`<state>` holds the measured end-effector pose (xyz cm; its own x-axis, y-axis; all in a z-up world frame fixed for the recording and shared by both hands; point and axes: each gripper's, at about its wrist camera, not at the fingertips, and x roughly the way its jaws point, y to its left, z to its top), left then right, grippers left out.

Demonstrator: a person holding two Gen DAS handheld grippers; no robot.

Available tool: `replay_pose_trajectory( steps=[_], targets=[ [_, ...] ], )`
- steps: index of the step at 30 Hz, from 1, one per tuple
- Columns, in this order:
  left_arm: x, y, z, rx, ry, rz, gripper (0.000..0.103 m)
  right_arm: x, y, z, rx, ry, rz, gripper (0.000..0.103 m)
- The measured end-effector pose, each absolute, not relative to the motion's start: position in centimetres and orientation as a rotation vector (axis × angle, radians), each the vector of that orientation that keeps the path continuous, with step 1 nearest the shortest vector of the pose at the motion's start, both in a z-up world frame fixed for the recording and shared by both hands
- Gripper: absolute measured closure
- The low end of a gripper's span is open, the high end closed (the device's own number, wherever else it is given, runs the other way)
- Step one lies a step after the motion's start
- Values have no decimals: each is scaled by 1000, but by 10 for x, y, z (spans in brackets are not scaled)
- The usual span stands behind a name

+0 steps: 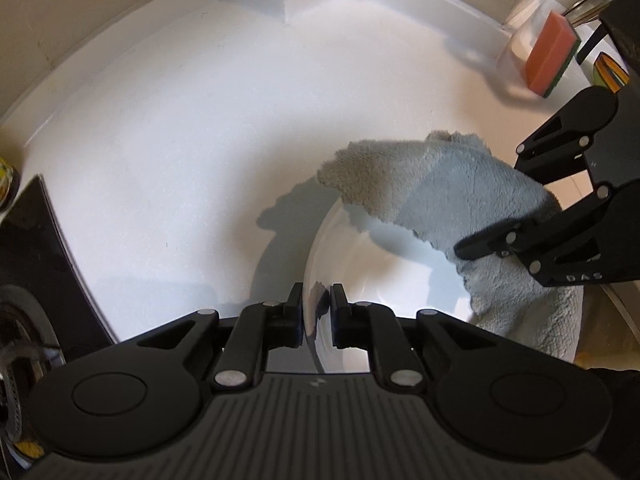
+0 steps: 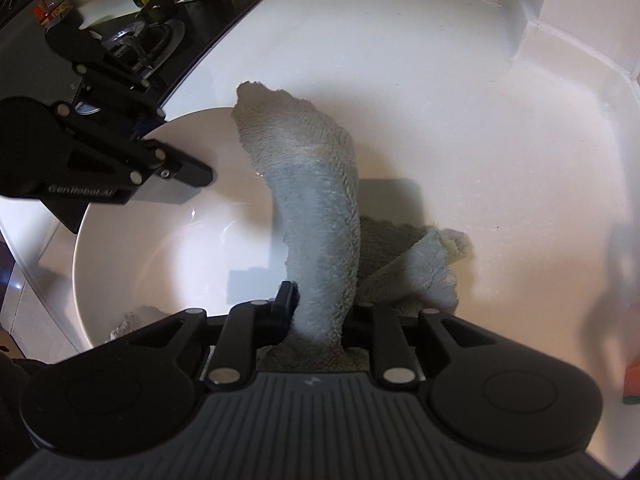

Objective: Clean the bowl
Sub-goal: 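Keep scrubbing the bowl interior with the towel in the right gripper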

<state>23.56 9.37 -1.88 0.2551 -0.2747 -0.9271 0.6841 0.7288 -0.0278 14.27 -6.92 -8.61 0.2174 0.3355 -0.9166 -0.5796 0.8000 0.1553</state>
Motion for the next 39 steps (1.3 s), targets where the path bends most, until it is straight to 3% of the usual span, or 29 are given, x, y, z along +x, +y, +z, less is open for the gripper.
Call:
replay_pose_trajectory(
  steps=[8,16,22,29,39],
  targets=[
    [264,68,-14,554,1159,-812,87,139,-59,-86,-290,1198,701,83],
    [245,58,-24,608,1133,-774,92,161,-43,-76,-429,1144,694,84],
    [223,71,-26,489,1117,-639,92,168,-61,-76,-273,1120,642,87],
    [226,80,-20,367,1152,-630,95,131,-63,-77,-312,1146,622,85],
    [262,38,-24,559,1205,-820,90,134,-65,-78,-316,1173,688,84]
  ],
)
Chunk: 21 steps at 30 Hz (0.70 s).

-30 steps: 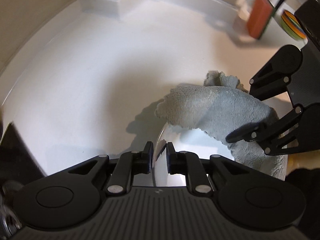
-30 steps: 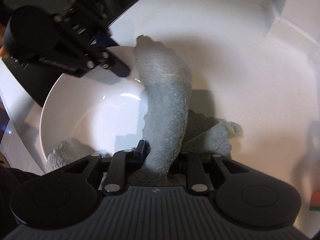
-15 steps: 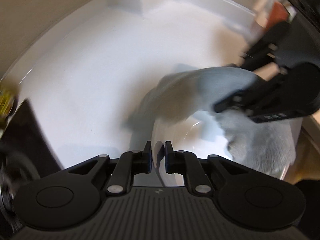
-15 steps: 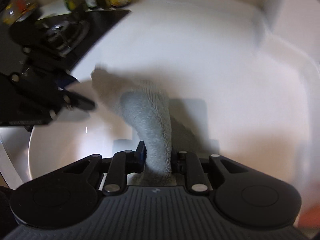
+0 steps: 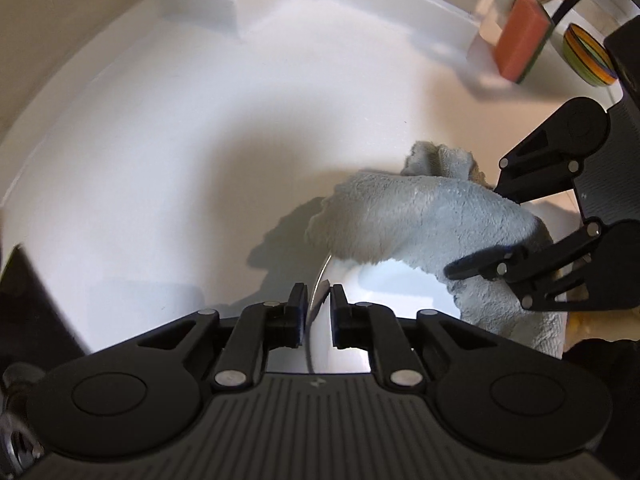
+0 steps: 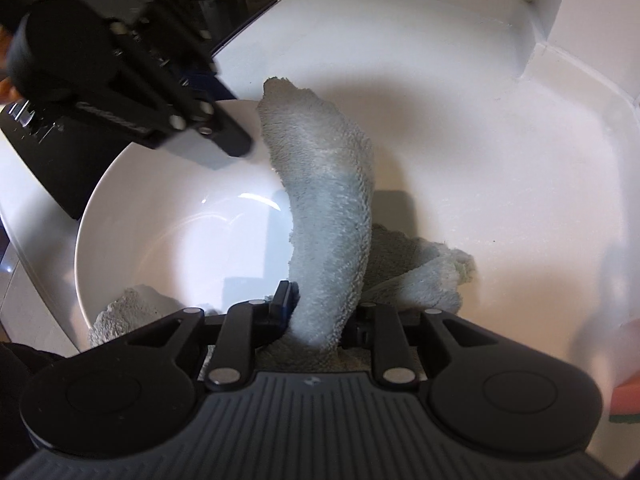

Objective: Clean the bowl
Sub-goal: 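Keep scrubbing the bowl interior with the towel in the right gripper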

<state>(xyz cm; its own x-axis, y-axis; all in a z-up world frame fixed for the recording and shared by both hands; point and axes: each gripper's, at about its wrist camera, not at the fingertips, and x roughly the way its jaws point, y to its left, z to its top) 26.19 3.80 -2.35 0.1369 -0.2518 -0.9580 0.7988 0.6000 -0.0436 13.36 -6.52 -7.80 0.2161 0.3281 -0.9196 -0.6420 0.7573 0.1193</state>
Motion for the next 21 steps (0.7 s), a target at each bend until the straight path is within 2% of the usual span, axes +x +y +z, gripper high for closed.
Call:
replay_pose_trajectory(
  steps=[6,11,15,21],
  targets=[
    [252,31,-29,649,1180,-798,91,159,-49,-72,-426,1174,741,85],
    [240,32,-32,641,1151,-741,91,184,-51,-66,-286,1111,762,87],
    [230,43,-35,565,1128,-673,91,161,-64,-71,-242,1170,691,90],
    [227,43,-37,524,1134,-678,91,132,-72,-76,-234,1203,654,88]
  ],
)
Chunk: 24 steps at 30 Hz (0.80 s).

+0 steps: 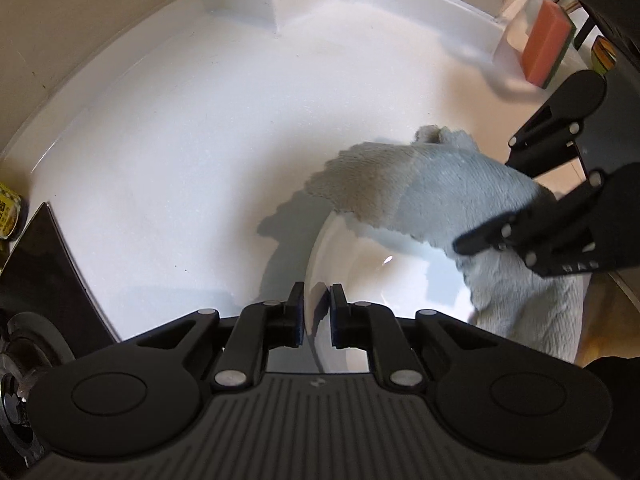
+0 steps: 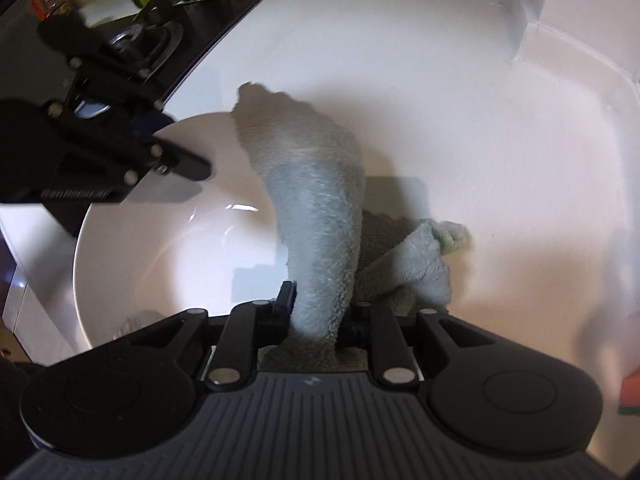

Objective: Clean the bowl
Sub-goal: 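Keep scrubbing the bowl interior with the towel in the right gripper, then lift the towel out of the bowl with the right gripper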

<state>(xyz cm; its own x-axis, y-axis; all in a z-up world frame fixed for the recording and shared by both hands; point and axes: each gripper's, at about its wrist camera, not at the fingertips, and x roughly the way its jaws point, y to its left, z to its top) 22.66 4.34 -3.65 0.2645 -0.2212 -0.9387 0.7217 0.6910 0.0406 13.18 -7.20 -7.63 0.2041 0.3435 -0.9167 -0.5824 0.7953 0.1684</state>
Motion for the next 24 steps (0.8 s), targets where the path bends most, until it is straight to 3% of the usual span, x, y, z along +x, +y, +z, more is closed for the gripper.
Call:
replay_pose_trajectory(
  steps=[12,24],
  targets=[
    [243,32,-30,642,1109,-763,85,133,-77,-86,-229,1197,652,84],
    [234,27,-34,710,1102,-803,89,146,-65,-79,-327,1170,648,84]
  ],
)
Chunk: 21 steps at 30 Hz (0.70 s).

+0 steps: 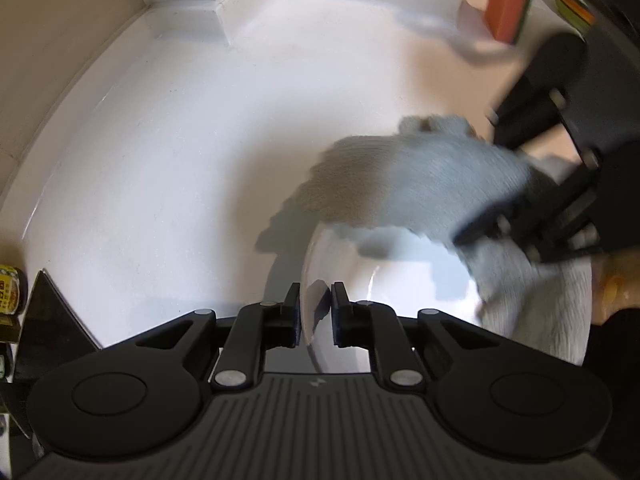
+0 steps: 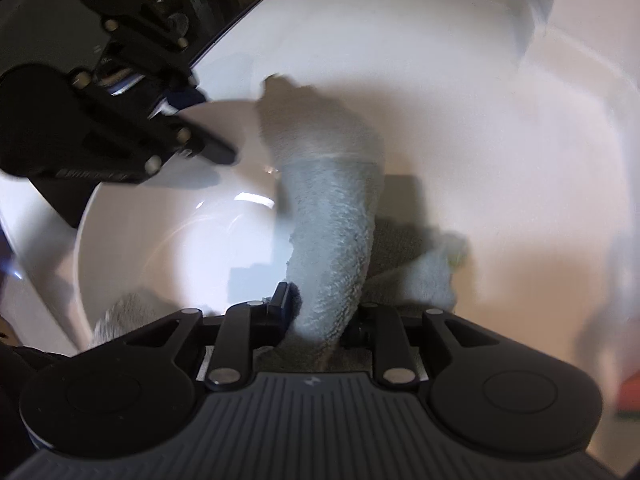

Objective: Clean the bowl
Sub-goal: 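Lift the towel out of the bowl with the right gripper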

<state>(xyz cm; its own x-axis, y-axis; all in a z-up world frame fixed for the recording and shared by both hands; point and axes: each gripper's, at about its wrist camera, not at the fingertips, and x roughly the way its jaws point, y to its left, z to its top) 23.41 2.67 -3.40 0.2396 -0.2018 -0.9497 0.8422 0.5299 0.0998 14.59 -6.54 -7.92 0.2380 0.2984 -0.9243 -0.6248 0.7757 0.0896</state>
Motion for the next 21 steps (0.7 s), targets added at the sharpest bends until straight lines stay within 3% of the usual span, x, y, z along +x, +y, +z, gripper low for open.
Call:
replay_pose_trajectory(
  steps=[4,11,16,21],
  targets=[
    [232,25,-34,738,1114,-821,88,163,-46,-68,-392,1082,682,84],
    [252,21,-21,671,1104,-854,85,166,-37,-74,-409,1103,735,89],
    [261,4,-24,687,1105,-878,82,163,-49,-76,-333,1129,756,92],
    [254,1,-29,692,1100,-869,85,153,-73,-69,-200,1104,706,92]
  ],
)
